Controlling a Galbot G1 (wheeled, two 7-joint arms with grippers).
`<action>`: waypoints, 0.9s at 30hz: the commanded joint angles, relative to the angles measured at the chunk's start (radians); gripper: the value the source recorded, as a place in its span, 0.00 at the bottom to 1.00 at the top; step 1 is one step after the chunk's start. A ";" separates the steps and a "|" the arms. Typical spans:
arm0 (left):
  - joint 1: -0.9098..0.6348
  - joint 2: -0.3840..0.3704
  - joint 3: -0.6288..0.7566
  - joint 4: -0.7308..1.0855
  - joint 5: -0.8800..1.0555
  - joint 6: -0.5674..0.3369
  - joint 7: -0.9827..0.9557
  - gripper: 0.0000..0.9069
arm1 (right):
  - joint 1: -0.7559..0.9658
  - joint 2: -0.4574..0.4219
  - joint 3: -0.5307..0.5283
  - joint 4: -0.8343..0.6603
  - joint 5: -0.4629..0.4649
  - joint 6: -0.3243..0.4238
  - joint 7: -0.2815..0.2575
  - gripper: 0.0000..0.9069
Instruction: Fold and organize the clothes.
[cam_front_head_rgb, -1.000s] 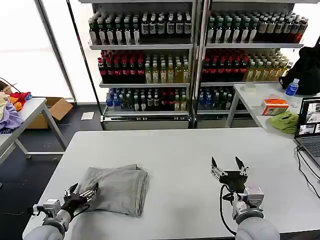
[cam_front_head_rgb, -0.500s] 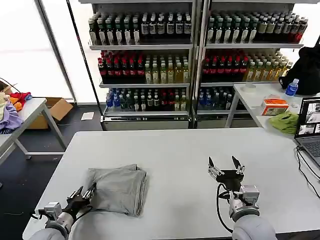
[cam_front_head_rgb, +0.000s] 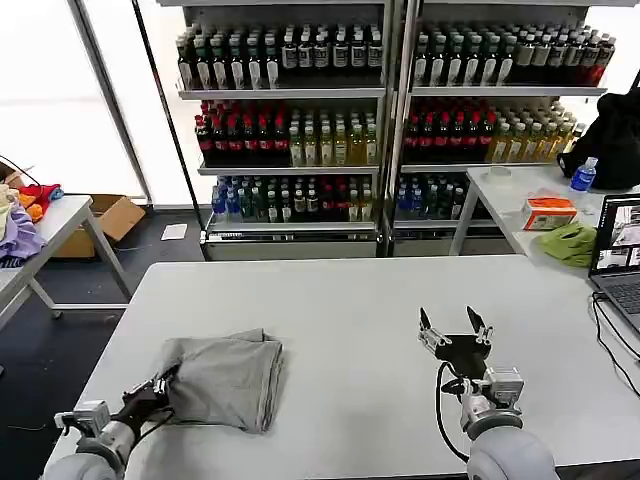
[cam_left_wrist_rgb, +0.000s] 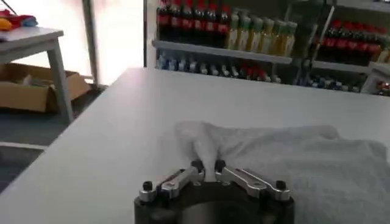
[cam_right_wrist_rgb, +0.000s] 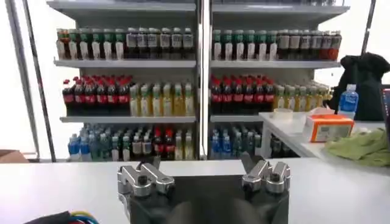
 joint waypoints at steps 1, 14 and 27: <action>0.027 0.193 -0.301 0.003 -0.106 0.007 0.010 0.00 | 0.003 0.000 0.004 0.002 0.005 0.000 0.001 1.00; 0.022 0.234 -0.335 -0.074 -0.048 0.007 0.020 0.00 | -0.017 0.008 0.011 0.003 0.001 0.004 0.007 1.00; 0.028 0.140 0.212 -0.420 0.161 0.076 -0.065 0.00 | -0.094 0.040 0.120 0.018 -0.011 0.013 0.020 1.00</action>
